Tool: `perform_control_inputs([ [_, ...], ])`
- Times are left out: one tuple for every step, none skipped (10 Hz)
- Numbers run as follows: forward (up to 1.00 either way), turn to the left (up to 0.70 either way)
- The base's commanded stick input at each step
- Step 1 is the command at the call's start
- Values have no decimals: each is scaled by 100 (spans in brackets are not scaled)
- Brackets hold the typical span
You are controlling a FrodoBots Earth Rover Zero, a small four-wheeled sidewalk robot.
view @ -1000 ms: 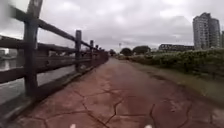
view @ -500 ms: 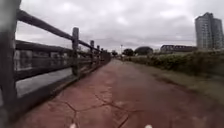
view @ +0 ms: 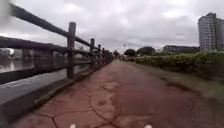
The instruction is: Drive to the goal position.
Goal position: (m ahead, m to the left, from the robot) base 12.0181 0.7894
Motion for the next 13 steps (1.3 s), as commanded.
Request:
perform_control_inputs([
  [85, 1],
  [85, 1],
  [85, 1],
  [85, -9],
  [85, -26],
  [85, -33],
  [85, -33],
  [85, -33],
  [85, -33],
  [85, -33],
  [85, -10],
  [85, 1],
  [85, 1],
])
